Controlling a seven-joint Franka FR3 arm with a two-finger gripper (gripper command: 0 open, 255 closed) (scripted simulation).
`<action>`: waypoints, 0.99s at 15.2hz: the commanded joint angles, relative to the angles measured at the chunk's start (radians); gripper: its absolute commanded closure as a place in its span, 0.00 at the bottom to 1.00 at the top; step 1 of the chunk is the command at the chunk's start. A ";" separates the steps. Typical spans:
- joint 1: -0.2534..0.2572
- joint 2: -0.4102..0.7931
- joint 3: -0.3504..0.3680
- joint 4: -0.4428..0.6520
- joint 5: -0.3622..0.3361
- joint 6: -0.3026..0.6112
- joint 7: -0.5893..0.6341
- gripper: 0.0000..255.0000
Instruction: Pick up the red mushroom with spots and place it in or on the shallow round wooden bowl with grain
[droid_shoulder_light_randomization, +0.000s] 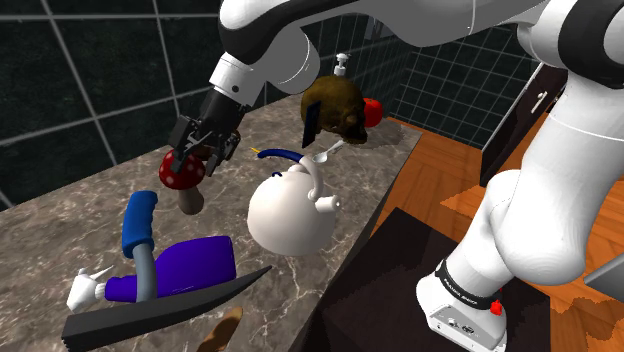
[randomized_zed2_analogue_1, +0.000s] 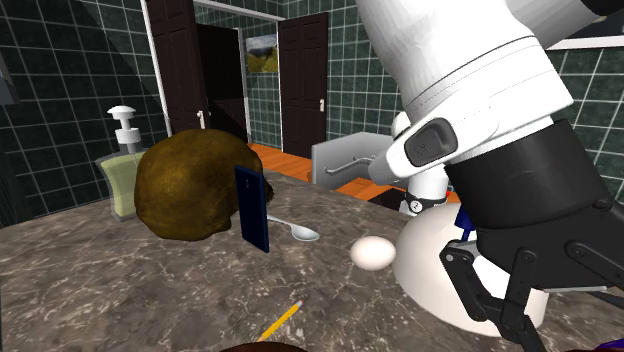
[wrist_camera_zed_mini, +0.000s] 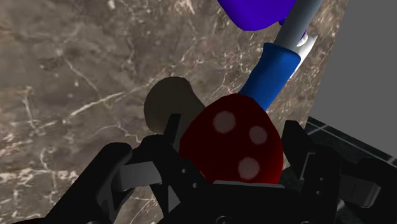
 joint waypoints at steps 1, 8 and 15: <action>0.000 0.000 0.000 -0.001 0.000 0.000 0.000 1.00; -0.003 -0.029 -0.005 0.039 -0.030 -0.057 0.049 1.00; -0.006 -0.055 -0.010 0.095 -0.060 -0.125 0.104 1.00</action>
